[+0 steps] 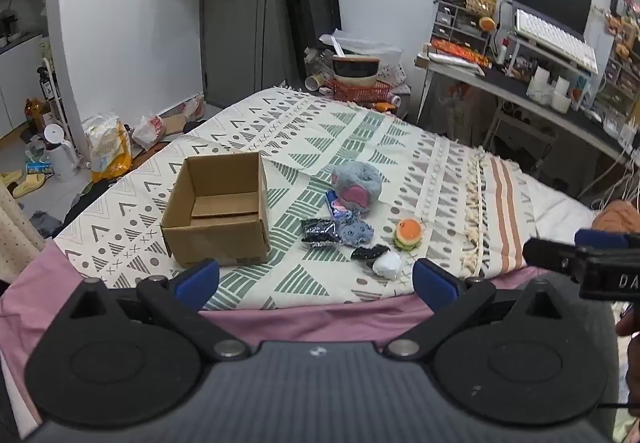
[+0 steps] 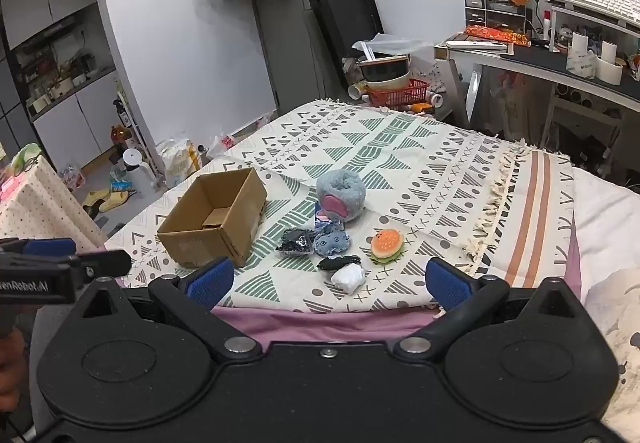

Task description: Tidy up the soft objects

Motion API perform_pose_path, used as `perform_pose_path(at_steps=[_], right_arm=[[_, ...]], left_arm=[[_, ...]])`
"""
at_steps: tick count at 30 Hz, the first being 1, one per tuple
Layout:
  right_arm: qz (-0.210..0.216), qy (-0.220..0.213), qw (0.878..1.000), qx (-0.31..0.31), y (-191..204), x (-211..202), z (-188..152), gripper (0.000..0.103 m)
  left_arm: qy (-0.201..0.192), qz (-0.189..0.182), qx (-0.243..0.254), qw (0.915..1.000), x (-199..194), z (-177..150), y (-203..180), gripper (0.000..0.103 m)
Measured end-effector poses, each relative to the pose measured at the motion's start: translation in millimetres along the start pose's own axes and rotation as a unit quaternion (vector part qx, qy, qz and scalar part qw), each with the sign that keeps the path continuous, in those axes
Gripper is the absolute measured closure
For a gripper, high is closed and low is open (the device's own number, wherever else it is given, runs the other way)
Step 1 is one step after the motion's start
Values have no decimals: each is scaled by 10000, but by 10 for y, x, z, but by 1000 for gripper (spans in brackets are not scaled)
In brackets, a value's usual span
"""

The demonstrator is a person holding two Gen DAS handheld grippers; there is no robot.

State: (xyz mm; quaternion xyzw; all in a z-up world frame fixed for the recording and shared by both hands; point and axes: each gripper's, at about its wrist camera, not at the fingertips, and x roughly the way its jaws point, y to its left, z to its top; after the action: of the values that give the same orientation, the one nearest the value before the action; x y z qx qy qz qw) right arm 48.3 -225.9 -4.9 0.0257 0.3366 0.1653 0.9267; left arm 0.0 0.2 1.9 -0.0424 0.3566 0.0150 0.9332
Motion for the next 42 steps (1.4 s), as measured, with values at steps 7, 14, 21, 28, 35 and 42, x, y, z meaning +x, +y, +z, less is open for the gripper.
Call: perform_pose_path(at_steps=[7, 14, 21, 28, 35, 42], right_arm=[[-27, 0, 10000, 45, -19, 10, -6, 0], [-10, -29, 10000, 82, -24, -11, 0, 0], [-12, -33, 10000, 71, -8, -11, -7, 0], [-15, -35, 10000, 19, 7, -11, -4, 0], [-19, -80, 10000, 1, 5, -19, -14, 0], [-23, -92, 10000, 2, 2, -29, -11, 0]], left_arm=[[-93, -71, -17, 9999, -50, 20, 17, 1], [-131, -60, -29, 9999, -66, 8, -37, 1], [-150, -51, -50, 9999, -73, 34, -29, 1], [-147, -61, -118, 9998, -87, 33, 2, 1], [-140, -65, -113, 9998, -87, 40, 4, 1], [-149, -73, -105, 9998, -101, 38, 4, 1]])
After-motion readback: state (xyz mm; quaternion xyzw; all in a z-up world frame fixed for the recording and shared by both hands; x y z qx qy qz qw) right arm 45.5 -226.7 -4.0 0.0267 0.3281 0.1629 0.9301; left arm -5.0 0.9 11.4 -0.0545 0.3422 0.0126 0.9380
